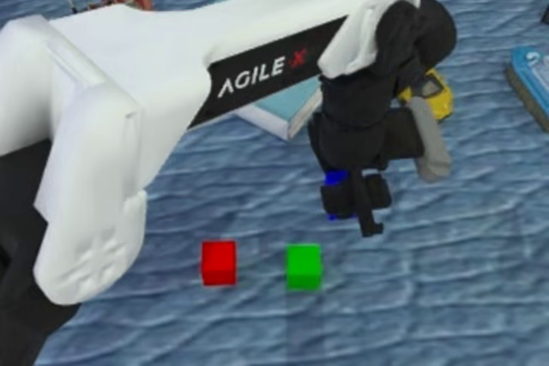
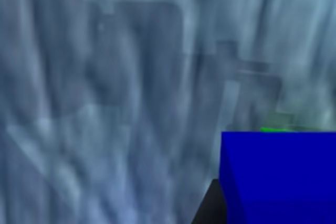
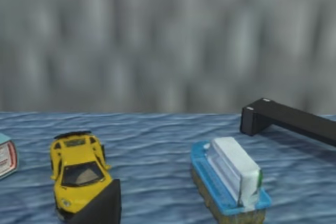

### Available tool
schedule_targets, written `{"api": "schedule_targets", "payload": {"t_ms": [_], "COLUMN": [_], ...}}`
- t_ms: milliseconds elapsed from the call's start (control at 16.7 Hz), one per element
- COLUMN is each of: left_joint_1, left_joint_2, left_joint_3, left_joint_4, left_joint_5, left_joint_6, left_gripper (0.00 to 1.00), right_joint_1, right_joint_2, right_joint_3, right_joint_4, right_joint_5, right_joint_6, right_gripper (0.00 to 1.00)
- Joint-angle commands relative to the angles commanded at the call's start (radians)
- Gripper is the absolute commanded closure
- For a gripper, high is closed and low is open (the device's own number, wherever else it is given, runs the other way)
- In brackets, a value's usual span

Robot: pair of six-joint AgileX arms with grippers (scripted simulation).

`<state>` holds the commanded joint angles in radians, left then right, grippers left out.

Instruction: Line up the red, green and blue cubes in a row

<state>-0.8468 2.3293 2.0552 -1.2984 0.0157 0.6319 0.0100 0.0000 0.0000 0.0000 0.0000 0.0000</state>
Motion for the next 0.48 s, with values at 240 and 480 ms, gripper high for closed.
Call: {"api": "schedule_targets", "payload": {"t_ms": [240, 480], "left_joint_1": [-0.098, -0.096], "left_joint_2": [0.043, 0.039], "left_joint_3": [0.097, 0.096], "left_joint_4": [-0.041, -0.039], "left_joint_5": [-0.001, -0.001], "left_joint_6": [0.008, 0.008], "left_gripper": [1.00, 1.00], "right_joint_1": [0.000, 0.000], "right_joint_2": [0.000, 0.000], "right_joint_3": [0.000, 0.000], "right_joint_4": [0.000, 0.000], "right_joint_5": [0.000, 0.000], "right_joint_6": [0.000, 0.000], "right_gripper": [0.00, 0.00]}}
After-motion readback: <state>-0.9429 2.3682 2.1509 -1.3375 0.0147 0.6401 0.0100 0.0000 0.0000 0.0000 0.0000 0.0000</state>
